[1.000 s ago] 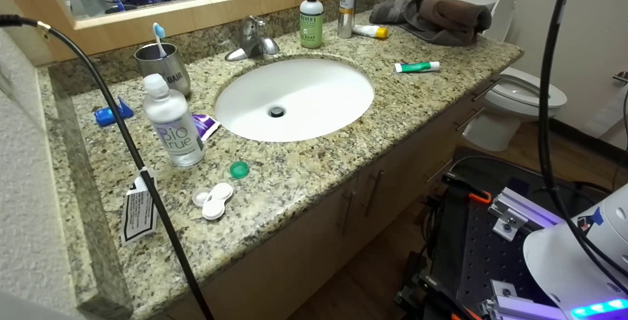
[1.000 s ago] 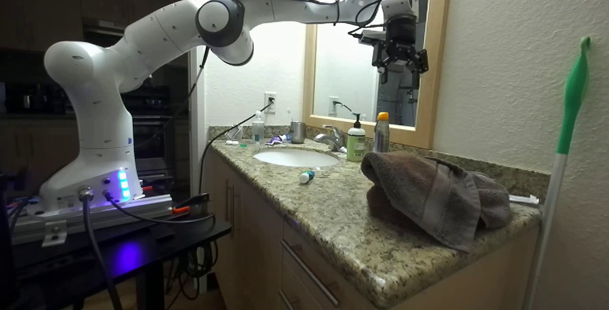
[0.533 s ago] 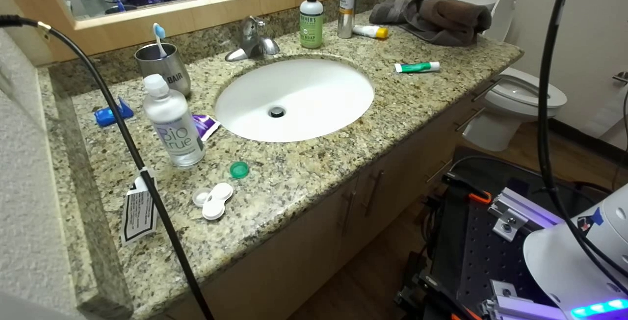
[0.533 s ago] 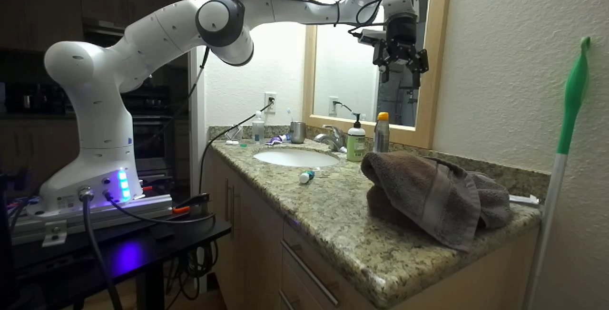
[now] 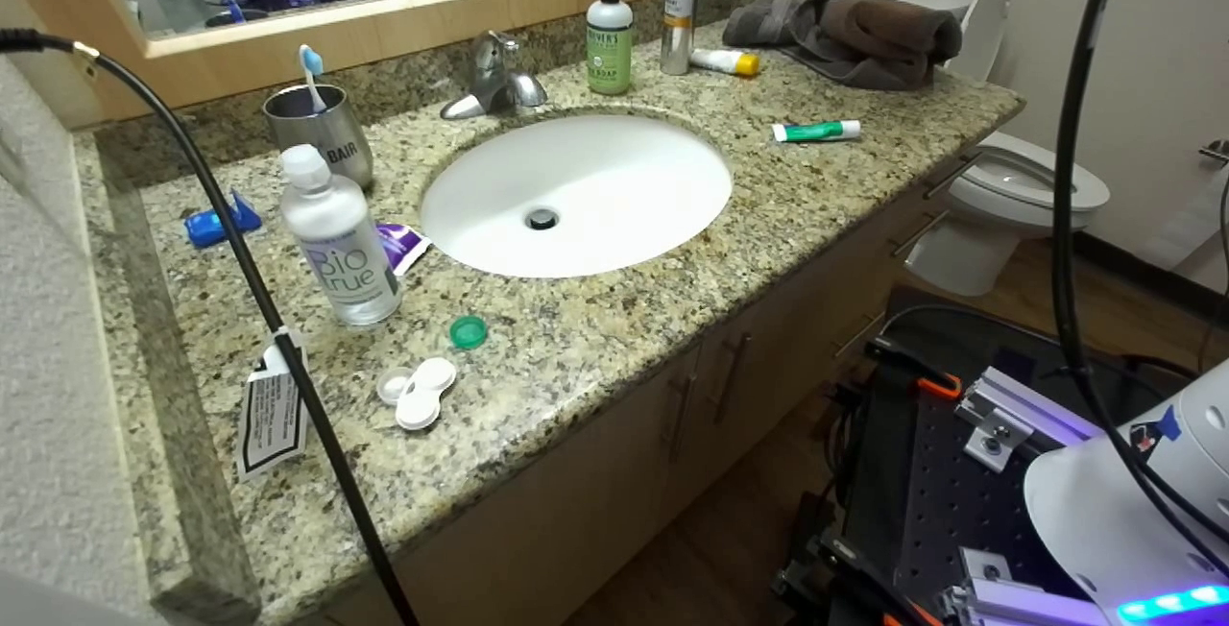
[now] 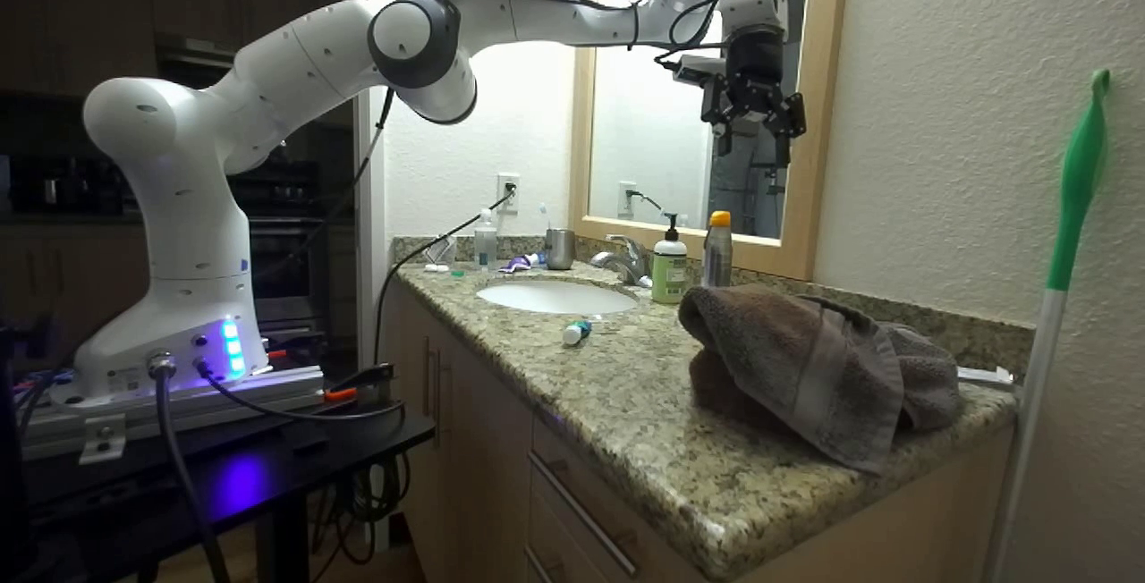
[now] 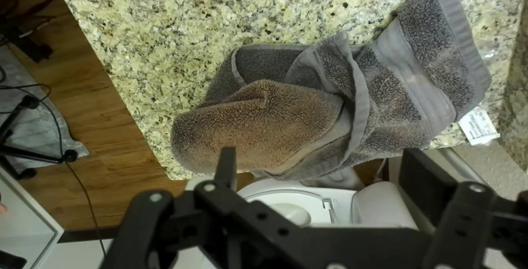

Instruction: Move the white tube and the blue spray can to the back of the counter

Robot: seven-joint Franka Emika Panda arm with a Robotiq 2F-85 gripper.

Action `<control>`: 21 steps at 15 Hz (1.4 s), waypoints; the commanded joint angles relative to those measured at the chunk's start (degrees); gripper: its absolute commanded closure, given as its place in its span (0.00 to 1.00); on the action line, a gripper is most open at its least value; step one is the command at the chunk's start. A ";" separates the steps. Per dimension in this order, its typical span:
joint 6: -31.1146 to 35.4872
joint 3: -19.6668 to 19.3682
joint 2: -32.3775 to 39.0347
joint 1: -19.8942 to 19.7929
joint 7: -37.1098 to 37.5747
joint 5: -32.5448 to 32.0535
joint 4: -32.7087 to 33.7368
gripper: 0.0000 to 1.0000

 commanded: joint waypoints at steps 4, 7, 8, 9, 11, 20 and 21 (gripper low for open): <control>-0.13 -0.37 0.01 0.07 -0.10 0.32 0.12 0.00; 5.97 -0.05 4.30 -2.06 -1.75 0.69 0.53 0.00; 7.09 0.16 5.54 -2.82 -3.61 0.75 1.09 0.00; 7.88 -0.04 6.74 -3.32 -5.36 0.38 0.99 0.00; 11.95 -0.92 10.60 -4.41 -6.99 -0.72 1.37 0.00; 11.93 0.79 11.73 -5.85 -12.51 1.44 -1.83 0.00; 11.55 1.61 11.15 -6.24 -15.12 2.27 -1.59 0.00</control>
